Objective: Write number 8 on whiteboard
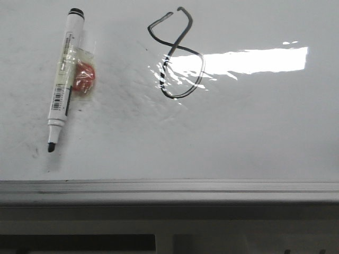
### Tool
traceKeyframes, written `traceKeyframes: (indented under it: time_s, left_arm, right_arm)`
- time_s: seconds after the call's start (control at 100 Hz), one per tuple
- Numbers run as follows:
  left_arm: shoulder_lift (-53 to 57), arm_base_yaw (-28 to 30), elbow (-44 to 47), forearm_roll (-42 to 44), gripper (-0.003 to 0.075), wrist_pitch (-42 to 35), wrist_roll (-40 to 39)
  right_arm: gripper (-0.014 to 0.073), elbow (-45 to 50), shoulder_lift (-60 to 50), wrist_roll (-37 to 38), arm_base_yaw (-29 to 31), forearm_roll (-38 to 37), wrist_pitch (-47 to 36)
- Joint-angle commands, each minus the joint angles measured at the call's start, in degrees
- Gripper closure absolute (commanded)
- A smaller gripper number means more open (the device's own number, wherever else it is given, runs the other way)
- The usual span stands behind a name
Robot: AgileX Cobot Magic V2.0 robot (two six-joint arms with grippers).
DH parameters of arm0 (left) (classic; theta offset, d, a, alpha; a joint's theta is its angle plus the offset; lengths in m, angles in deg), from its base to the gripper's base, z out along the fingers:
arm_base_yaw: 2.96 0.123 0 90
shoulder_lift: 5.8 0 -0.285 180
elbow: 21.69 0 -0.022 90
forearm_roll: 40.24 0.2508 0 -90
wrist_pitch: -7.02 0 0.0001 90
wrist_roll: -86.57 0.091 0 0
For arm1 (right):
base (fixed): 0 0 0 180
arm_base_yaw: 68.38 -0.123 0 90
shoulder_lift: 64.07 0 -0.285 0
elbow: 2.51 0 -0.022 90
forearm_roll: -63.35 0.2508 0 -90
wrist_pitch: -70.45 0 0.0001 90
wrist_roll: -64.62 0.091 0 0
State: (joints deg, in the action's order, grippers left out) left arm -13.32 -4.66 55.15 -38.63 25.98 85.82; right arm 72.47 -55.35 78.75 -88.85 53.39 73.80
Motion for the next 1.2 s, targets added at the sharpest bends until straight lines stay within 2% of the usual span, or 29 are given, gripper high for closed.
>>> traceKeyframes:
  time_s: [0.0,0.07,0.17,0.31,0.38,0.51,0.69,1.19]
  left_arm:
    - [1.49,0.14,2.25,-0.24,0.0741,-2.72,-0.14]
    - [1.49,0.14,2.25,-0.24,0.0741,-2.72,-0.14]
    - [1.49,0.14,2.25,-0.24,0.0741,-2.72,-0.14]
    - [1.49,0.14,2.25,-0.24,0.0741,-2.72,-0.14]
    - [1.49,0.14,2.25,-0.24,0.0741,-2.72,-0.14]
    - [1.49,0.14,2.25,-0.24,0.0741,-2.72,-0.14]
    - [1.49,0.14,2.25,-0.24,0.0741,-2.72,-0.14]
    - [1.49,0.14,2.25,-0.24,0.0741,-2.72,-0.14]
  right_arm:
    - [0.0657,1.46,1.31,-0.70,6.84,0.84,-9.12]
    - [0.0657,3.74,1.31,-0.70,11.40,0.84,-11.91]
    - [0.0657,3.49,1.31,-2.00,16.32,0.84,-9.02]
    - [0.0657,3.49,1.19,-10.00,19.59,5.75,-7.94]
    - [0.0657,3.59,1.19,-12.80,19.82,7.42,-6.11]
    - [0.0657,3.59,1.12,-12.74,19.82,7.42,4.10]
    - [0.0657,3.59,-1.55,-12.74,19.82,7.31,13.64]
    - [0.0657,3.59,-2.78,-13.23,19.82,6.46,13.82]
